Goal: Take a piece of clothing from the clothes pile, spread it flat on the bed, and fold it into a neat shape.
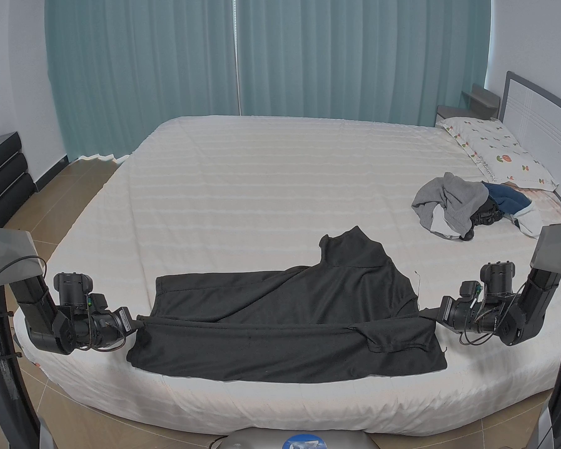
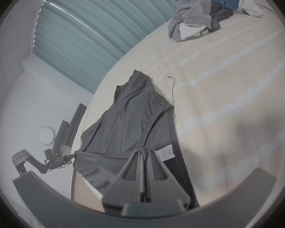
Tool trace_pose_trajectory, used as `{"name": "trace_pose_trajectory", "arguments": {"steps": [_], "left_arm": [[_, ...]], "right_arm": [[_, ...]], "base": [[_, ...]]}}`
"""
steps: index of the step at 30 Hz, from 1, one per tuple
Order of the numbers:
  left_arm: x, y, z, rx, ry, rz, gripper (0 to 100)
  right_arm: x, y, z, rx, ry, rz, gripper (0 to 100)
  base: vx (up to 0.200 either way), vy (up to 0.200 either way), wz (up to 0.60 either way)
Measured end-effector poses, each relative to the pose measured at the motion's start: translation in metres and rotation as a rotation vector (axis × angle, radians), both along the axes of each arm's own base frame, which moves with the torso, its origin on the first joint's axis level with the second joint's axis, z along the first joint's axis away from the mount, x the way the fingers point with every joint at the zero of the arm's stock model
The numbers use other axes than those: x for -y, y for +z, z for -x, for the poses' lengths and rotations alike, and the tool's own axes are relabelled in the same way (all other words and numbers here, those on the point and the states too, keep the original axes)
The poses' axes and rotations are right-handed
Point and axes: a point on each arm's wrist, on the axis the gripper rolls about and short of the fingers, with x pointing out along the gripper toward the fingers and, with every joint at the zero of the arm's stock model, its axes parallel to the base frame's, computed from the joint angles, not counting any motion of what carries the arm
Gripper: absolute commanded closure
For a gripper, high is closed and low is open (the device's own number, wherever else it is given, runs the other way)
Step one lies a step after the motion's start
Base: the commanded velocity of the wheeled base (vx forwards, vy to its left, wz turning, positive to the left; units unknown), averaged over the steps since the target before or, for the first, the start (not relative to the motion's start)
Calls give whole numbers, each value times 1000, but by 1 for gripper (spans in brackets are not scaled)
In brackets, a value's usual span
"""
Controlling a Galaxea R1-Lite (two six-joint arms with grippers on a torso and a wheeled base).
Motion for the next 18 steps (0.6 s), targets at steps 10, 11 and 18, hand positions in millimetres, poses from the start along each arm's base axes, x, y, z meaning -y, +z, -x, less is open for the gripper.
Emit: {"name": "trace_pose_trajectory", "arguments": {"steps": [10,11,18], "left_arm": [[5,-3,-1,-15,3,-22,0],[6,-3,-1,-16,2,-25,0],[8,-5,-1,-20,3,-27,0]], "right_arm": [[-3,-8,-1,-20,6,2,0],[-3,-9,-2,-22,5,3,0],[-4,-13,-4,-27,-29,32,0]], "base": [[0,0,0],[0,0,0],[0,0,0]]}}
